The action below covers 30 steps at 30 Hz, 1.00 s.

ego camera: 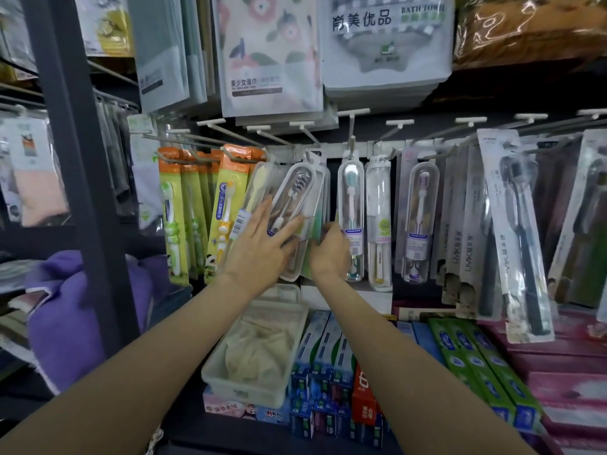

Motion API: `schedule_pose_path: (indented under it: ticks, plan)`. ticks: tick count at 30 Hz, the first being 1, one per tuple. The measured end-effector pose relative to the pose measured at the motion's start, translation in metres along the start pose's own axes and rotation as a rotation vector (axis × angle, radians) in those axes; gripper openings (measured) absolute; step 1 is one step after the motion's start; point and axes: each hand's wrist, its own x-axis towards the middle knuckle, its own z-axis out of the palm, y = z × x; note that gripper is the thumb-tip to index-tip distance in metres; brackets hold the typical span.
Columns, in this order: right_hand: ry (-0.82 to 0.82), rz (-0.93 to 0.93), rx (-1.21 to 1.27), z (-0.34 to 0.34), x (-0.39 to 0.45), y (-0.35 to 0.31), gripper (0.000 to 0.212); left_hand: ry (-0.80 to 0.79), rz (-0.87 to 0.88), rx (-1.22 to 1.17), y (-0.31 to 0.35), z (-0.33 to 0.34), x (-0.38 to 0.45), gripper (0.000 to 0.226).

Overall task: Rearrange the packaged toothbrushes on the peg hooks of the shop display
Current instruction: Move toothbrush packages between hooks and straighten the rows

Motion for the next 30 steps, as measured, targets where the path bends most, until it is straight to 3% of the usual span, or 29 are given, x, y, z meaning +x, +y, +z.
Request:
schedule_pose_path:
  ticks: [4,7,10,16,20,24,30]
  plan:
    - [0.006,-0.001,-0.019,-0.01,-0.005,-0.001,0.017,0.1,-0.005,-0.054,0.002,0.002,0.0,0.029]
    - [0.039,-0.024,-0.052,-0.031,-0.01,0.003,0.017,0.072,-0.039,-0.147,0.016,0.001,0.002,0.053]
    - [0.068,-0.116,-0.109,-0.056,-0.008,0.009,0.019,0.082,-0.083,-0.166,0.026,-0.003,0.005,0.06]
    - [0.123,-0.267,-0.243,-0.096,0.016,0.013,0.03,-0.077,-0.086,-0.137,0.037,-0.013,0.012,0.048]
    - [0.096,-0.383,-0.349,-0.115,0.025,0.005,0.041,-0.013,-0.11,-0.191,0.028,-0.019,0.007,0.044]
    - [0.102,-0.491,-0.427,-0.121,0.023,-0.001,0.041,-0.049,-0.064,-0.167,0.024,-0.013,0.001,0.032]
    - [0.036,-0.615,-0.68,-0.13,0.022,-0.01,0.033,-0.157,-0.094,-0.208,0.028,-0.02,-0.002,0.048]
